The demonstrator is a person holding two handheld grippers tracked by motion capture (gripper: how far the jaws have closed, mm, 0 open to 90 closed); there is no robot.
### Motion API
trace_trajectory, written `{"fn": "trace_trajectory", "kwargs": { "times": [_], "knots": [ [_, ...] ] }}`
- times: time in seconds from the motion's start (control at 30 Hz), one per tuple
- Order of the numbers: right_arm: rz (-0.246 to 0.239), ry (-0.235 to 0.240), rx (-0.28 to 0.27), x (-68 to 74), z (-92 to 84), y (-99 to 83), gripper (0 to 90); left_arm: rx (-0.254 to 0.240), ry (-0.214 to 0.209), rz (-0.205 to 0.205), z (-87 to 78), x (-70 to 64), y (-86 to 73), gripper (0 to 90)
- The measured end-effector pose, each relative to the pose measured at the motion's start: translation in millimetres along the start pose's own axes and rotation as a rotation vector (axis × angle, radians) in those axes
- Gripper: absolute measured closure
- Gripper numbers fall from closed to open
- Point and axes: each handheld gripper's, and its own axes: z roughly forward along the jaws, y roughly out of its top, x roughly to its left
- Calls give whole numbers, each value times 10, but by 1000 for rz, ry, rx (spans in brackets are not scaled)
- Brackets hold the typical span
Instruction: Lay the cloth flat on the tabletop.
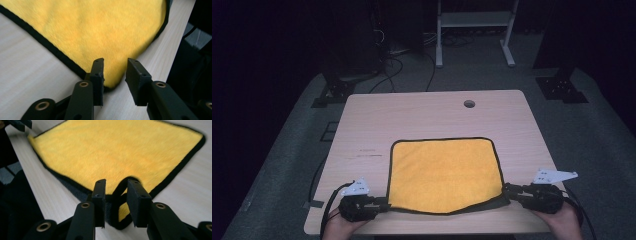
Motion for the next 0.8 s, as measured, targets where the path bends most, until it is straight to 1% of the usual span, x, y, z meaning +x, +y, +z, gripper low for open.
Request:
{"fn": "trace_trajectory", "kwargs": {
  "times": [0.03, 0.07, 0.1, 0.13, 0.17, 0.2, 0.23, 0.27, 0.3, 0.33, 0.37, 0.4, 0.43, 0.47, 0.53, 0.57, 0.6, 0.63, 0.67, 0.7, 0.73, 0.77, 0.8],
  "knots": [
    [0, 0, 0, 0, 0, 0, 678, -13, 0, -2, -24, 7, 9, 660],
    [-2, -8, -26, -23, -55, 22, 667, -29, 6, 1, -70, 14, 30, 636],
    [-2, -8, -26, -23, -55, 22, 667, -29, 6, 1, -70, 14, 30, 630],
    [-5, -15, -40, -34, -82, 32, 664, -43, 16, 3, -110, 20, 44, 630],
    [3, -30, -58, -69, -133, 53, 652, -56, 23, 1, -139, 30, 54, 618],
    [3, -30, -58, -69, -133, 53, 652, -62, 28, 0, -157, 42, 62, 618],
    [2, -40, -64, -84, -146, 59, 647, -75, 36, -8, -169, 66, 73, 614],
    [11, -65, -74, -146, -165, 74, 620, -81, 46, -11, -161, 100, 89, 585],
    [11, -65, -74, -146, -165, 74, 620, -81, 46, -11, -161, 100, 89, 574],
    [11, -82, -78, -190, -164, 81, 600, -77, 55, -11, -141, 126, 106, 574],
    [20, -100, -79, -249, -154, 87, 574, -78, 61, -13, -116, 146, 121, 545],
    [37, -126, -75, -356, -113, 92, 505, -79, 65, -17, -91, 166, 136, 489],
    [37, -126, -75, -356, -113, 92, 505, -81, 68, -19, -73, 183, 148, 489],
    [40, -138, -74, -396, -91, 92, 476, -81, 85, -21, -43, 208, 168, 457],
    [53, -177, -58, -538, -1, 89, 397, -83, 123, -21, 9, 252, 201, 388],
    [60, -193, -44, -597, 41, 88, 384, -84, 133, -20, 21, 266, 207, 349],
    [69, -218, -23, -681, 103, 85, 339, -80, 165, -16, 63, 323, 237, 299],
    [82, -236, -7, -733, 142, 83, 327, -80, 165, -16, 63, 323, 237, 268],
    [96, -249, 1, -779, 177, 81, 317, -77, 186, -17, 84, 357, 250, 241],
    [96, -249, 1, -779, 177, 81, 317, -82, 193, -24, 104, 393, 263, 241],
    [99, -293, 18, -842, 243, 78, 277, -89, 200, -27, 127, 432, 275, 178],
    [99, -293, 18, -842, 243, 78, 277, -86, 207, -33, 145, 465, 289, 178],
    [101, -312, 27, -863, 271, 77, 270, -86, 216, -30, 169, 502, 299, 177]
  ]
}}
